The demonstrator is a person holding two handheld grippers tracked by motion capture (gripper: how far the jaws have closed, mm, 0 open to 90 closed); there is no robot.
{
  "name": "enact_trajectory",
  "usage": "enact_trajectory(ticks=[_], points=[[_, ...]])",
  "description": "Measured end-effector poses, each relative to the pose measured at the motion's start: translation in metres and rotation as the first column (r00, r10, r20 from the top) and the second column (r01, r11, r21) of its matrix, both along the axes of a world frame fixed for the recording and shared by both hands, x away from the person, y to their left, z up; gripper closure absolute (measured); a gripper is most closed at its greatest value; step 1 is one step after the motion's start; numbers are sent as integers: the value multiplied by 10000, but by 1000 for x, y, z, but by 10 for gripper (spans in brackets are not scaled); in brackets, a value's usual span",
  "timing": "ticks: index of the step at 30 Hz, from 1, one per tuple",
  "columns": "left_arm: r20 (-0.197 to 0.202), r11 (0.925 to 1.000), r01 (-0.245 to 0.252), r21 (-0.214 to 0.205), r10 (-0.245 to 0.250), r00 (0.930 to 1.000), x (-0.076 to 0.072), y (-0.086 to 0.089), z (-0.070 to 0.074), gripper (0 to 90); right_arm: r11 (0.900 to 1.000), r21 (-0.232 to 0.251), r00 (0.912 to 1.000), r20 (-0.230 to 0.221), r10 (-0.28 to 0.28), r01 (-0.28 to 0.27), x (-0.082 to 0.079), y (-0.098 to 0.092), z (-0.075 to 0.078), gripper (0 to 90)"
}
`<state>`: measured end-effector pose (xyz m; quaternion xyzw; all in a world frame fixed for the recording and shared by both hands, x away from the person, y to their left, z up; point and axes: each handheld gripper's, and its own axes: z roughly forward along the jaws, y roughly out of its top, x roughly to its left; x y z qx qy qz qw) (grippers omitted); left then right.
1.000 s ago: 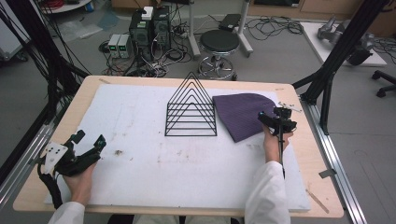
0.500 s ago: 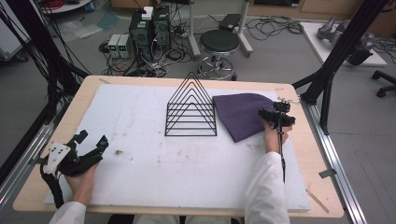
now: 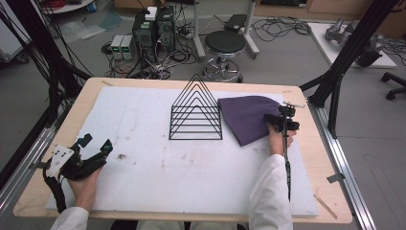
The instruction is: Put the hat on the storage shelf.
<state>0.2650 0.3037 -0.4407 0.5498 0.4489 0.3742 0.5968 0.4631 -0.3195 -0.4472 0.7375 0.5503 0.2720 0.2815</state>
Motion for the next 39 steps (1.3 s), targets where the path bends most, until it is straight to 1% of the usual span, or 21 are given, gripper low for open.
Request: enact_trajectory(ticks=[2, 4, 5, 7, 8, 9, 11, 12, 14, 16, 18, 20, 23, 24, 30, 33, 34, 35, 36, 37, 39], points=[[-6, 10000, 18, 19, -18, 10000, 0, 0, 0, 201, 9999, 81, 10000, -36, 91, -91, 0, -1, 2, 304], [-3, 10000, 29, 5, -29, 10000, 0, 0, 0, 201, 9999, 102, 10000, -47, 61, -60, -1, -1, 2, 329], [2, 10000, 40, 16, -40, 10000, 0, 0, 0, 202, 9999, 167, 10000, -31, 11, -11, -1, -1, 3, 363], [10, 10000, 52, 16, -52, 10000, 0, -1, 0, 202, 9994, 295, 9998, 7, 173, -173, -1, -1, 4, 483], [19, 10000, 51, 24, -51, 10000, 0, -1, 0, 202, 9994, 295, 9998, 7, 173, -173, -1, -1, 4, 483], [29, 10000, 57, 15, -57, 10000, 0, -1, 0, 202, 9992, 319, 9997, 5, 256, -256, -2, -1, 4, 525], [14, 10000, 84, 25, -84, 10000, 0, -1, 0, 202, 9975, 533, 9989, 83, 459, -462, -1, 1, 5, 654], [-25, 9999, 131, -8, -131, 9999, 0, -1, 0, 202, 9975, 533, 9989, 83, 459, -462, -1, 1, 5, 654], [-118, 9998, 183, -34, -183, 9998, 1, -1, -1, 202, 9970, 664, 9992, 131, 383, -391, -1, 3, 6, 712], [-65, 9998, 180, -35, -180, 9998, 1, -1, -1, 202, 9967, 727, 9993, 144, 357, -367, -1, 3, 7, 725], [-78, 9999, 171, -25, -172, 9998, 0, -1, -1, 202, 9942, 1047, 9997, 147, 211, -226, -2, 1, 7, 745], [-84, 9998, 172, -36, -172, 9998, 0, -1, -1, 202, 9927, 1194, 9997, 178, 158, -178, -2, 0, 8, 758], [-90, 9998, 185, -40, -185, 9998, 0, -1, -1, 202, 9960, 838, 9994, 158, 301, -313, -2, 3, 9, 776], [-87, 9998, 207, -37, -207, 9997, 0, -1, -1, 202, 9960, 838, 9994, 158, 301, -313, -2, 3, 9, 776], [-44, 9997, 263, 16, -263, 9996, 0, -3, 0, 202, 9984, 339, 9984, 367, 435, -447, -4, 8, 13, 792], [-25, 9997, 244, -7, -244, 9997, 0, -2, 0, 203, 9988, -164, 9972, 586, 464, -455, -6, 14, 18, 793], [-32, 9997, 246, -3, -246, 9997, 0, -2, 0, 203, 9988, -164, 9972, 586, 464, -455, -6, 14, 18, 793], [-35, 9997, 251, -13, -252, 9997, 0, -2, 0, 203, 9975, -482, 9955, 774, 554, -517, -7, 18, 22, 793], [-29, 9997, 253, -29, -253, 9997, 0, -2, 0, 203, 9975, -482, 9955, 774, 554, -517, -7, 18, 22, 793], [-27, 9997, 261, -18, -261, 9997, 0, -2, 0, 203, 9959, -694, 9931, 971, 652, -586, -9, 22, 26, 793], [-8, 9996, 288, -36, -288, 9996, 0, -2, 0, 203, 9942, -895, 9908, 1159, 702, -600, -11, 25, 30, 793]])
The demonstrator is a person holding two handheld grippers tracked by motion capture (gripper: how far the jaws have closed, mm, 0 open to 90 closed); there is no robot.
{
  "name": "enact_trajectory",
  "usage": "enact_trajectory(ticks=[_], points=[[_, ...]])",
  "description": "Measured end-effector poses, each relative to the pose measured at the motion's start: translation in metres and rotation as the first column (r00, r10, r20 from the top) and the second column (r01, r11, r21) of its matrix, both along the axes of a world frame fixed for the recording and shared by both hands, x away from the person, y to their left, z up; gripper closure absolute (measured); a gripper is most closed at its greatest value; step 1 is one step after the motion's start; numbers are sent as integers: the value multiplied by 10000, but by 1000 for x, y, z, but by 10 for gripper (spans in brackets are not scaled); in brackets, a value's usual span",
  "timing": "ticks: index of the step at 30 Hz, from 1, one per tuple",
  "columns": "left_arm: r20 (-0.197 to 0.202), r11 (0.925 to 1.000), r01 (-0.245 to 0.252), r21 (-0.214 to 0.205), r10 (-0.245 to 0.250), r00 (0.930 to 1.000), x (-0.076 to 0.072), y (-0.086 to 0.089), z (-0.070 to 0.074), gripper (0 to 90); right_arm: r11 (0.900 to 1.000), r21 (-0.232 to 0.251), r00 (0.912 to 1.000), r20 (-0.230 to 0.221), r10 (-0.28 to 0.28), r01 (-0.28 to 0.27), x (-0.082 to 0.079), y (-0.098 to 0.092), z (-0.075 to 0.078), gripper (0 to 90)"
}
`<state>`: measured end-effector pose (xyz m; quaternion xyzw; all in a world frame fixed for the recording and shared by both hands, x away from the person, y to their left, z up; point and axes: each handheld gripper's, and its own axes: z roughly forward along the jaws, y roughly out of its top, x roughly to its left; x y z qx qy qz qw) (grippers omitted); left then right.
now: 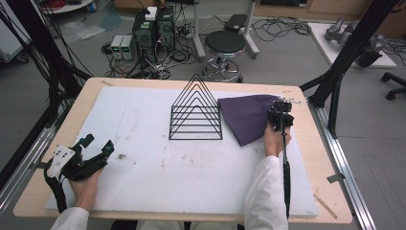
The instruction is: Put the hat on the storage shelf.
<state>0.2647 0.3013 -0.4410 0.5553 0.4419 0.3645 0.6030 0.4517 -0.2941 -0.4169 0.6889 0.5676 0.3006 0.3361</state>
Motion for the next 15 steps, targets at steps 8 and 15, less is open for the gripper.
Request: enact_trajectory(ticks=[8, 15], points=[[21, 9999, 151, -81, -151, 9999, 0, -1, 0, 204, 9979, -586, 9941, 1029, 342, -283, -11, 13, 10, 792], [12, 9999, 127, -94, -127, 9999, 0, -1, 0, 204, 9767, -2068, 9689, 2242, 1048, -578, -22, 32, 26, 792]])
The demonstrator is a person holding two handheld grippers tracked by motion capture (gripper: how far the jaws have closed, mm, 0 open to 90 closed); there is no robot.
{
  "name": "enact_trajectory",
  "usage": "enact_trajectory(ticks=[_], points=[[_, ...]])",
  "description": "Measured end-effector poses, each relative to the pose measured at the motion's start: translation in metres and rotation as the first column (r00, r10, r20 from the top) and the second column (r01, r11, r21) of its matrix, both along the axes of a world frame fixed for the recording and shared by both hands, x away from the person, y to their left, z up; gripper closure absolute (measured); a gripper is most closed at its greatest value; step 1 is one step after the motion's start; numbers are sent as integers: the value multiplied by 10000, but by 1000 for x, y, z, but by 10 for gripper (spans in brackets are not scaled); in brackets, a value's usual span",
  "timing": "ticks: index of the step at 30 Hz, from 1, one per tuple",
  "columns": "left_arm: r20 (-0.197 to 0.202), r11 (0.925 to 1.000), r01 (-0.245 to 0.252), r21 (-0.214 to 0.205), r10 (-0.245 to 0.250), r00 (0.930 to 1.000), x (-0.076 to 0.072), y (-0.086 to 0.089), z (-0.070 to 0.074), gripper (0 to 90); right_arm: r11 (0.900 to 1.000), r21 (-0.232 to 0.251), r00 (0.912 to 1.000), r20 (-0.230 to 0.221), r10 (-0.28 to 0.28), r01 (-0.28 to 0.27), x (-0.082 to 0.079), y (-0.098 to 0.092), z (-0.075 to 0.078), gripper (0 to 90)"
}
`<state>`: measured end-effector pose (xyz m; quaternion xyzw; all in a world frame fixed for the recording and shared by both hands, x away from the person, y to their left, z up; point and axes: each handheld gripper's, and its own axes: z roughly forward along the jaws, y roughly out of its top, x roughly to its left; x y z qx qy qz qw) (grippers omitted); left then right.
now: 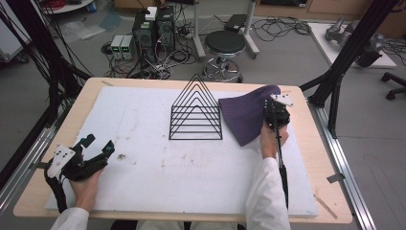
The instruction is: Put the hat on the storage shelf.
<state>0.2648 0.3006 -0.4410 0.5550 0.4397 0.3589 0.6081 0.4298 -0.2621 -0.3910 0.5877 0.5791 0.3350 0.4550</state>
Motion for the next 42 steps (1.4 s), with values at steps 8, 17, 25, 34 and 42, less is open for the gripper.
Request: enact_trajectory(ticks=[8, 17, 25, 34, 42], points=[[-13, 10000, -1, 32, 1, 10000, -1, 1, 0, 204, 9979, -647, 9896, 1436, 96, -2, -15, 13, 19, 792], [12, 10000, -1, 60, 1, 10000, -1, 0, 0, 205, 9947, -994, 9645, 2595, 501, -250, -36, 18, 40, 791], [35, 10000, -48, 64, 48, 10000, -2, 1, 1, 205, 9822, -1808, 9093, 3986, 1198, -501, -65, 29, 62, 791], [79, 9999, -158, 70, 158, 9998, -4, 2, 1, 205, 9779, -1908, 8441, 5076, 1727, -853, -97, 36, 81, 791], [145, 9997, -199, 137, 197, 9997, -5, 2, 2, 205, 9674, -2193, 7716, 5911, 2351, -1267, -129, 49, 96, 792]])
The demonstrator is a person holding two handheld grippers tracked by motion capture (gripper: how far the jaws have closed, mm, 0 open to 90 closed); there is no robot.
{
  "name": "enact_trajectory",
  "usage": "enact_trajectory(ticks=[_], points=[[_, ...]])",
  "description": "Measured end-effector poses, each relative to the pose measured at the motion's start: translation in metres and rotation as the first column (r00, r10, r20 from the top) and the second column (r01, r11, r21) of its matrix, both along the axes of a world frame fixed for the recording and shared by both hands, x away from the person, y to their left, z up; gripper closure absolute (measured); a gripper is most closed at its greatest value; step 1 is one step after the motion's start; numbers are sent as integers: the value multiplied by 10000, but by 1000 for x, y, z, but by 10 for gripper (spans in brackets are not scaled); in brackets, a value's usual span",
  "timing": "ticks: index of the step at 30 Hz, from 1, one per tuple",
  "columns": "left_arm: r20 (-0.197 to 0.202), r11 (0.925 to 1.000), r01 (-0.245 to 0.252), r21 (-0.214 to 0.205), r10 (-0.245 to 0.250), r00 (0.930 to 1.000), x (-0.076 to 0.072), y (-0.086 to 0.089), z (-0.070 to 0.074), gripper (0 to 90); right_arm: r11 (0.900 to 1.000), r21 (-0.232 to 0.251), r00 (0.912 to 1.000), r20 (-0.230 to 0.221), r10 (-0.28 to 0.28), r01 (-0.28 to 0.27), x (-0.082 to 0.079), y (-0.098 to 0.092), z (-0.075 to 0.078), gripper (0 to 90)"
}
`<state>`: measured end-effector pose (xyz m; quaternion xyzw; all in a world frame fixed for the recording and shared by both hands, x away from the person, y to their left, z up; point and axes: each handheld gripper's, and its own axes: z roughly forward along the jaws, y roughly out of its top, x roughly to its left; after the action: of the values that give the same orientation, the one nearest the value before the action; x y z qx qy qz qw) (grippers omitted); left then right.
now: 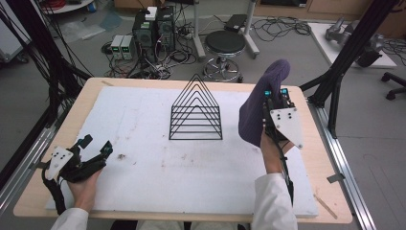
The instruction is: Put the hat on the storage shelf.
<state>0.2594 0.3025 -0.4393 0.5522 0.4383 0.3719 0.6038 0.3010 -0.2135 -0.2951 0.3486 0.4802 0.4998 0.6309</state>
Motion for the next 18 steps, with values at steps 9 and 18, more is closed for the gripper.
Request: enact_trajectory(ticks=[9, 18], points=[[112, 9999, 156, 68, -156, 9998, 0, -2, 1, 203, 9962, 8, 9945, 585, 866, -867, -23, 18, 11, 792], [507, 9983, 564, 156, -571, 9971, -4, -8, 17, 194, 9802, -146, 9723, 1243, 1979, -1976, -47, 48, 22, 792]])
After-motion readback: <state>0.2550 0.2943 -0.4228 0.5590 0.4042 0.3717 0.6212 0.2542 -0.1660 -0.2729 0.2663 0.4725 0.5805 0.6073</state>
